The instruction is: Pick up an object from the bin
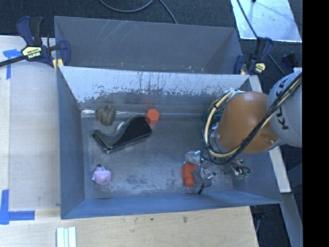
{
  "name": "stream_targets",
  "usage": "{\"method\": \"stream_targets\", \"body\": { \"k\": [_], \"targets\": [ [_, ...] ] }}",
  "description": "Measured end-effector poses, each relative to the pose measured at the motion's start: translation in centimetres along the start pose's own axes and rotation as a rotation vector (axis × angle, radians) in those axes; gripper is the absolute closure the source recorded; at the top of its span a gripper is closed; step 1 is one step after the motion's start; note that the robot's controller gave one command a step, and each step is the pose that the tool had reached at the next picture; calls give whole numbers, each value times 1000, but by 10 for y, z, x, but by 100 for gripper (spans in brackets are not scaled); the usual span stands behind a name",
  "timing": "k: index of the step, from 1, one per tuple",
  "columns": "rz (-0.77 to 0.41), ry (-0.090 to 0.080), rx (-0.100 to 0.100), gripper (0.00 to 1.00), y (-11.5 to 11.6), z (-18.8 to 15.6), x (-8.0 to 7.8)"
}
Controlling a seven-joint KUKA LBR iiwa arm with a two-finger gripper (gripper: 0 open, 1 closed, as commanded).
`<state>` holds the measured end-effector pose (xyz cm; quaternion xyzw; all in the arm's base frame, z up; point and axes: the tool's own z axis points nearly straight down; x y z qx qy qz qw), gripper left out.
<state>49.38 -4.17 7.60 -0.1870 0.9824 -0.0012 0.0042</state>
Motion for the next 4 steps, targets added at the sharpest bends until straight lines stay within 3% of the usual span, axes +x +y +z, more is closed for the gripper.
{"method": "stream_targets", "body": {
  "k": [2,3,4],
  "targets": [
    [-1,0,0,100,0,0,0],
    [-49,-3,1,100,3,-72,-1],
    [-49,-3,1,100,3,-72,-1]
  ]
}}
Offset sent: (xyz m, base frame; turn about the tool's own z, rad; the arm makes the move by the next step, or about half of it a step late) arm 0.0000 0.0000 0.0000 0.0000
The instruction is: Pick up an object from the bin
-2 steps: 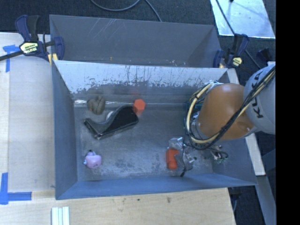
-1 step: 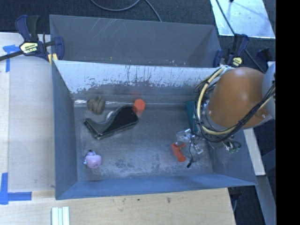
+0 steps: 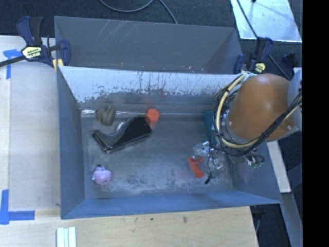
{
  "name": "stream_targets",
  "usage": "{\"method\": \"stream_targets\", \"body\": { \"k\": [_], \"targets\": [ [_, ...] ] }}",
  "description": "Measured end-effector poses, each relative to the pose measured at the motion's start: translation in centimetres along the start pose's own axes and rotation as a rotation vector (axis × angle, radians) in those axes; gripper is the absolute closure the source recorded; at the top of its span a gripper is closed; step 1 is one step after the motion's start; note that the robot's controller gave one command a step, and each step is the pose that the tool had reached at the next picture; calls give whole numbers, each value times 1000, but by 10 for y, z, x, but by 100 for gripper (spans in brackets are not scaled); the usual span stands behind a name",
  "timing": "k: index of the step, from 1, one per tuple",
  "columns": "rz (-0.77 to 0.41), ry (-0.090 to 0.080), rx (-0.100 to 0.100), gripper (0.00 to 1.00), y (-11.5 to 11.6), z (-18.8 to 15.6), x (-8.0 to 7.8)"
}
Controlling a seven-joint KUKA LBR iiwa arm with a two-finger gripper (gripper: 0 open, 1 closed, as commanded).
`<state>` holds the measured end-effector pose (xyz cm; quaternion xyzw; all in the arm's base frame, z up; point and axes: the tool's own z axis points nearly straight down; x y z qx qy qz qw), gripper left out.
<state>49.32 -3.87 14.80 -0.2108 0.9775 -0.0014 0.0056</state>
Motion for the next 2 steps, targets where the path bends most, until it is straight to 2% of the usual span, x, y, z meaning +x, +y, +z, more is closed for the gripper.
{"method": "stream_targets", "body": {
  "k": [1,2],
  "targets": [
    [0,0,0,100,0,-1,0],
    [-32,-3,1,100,-5,-55,-11]
  ]
}}
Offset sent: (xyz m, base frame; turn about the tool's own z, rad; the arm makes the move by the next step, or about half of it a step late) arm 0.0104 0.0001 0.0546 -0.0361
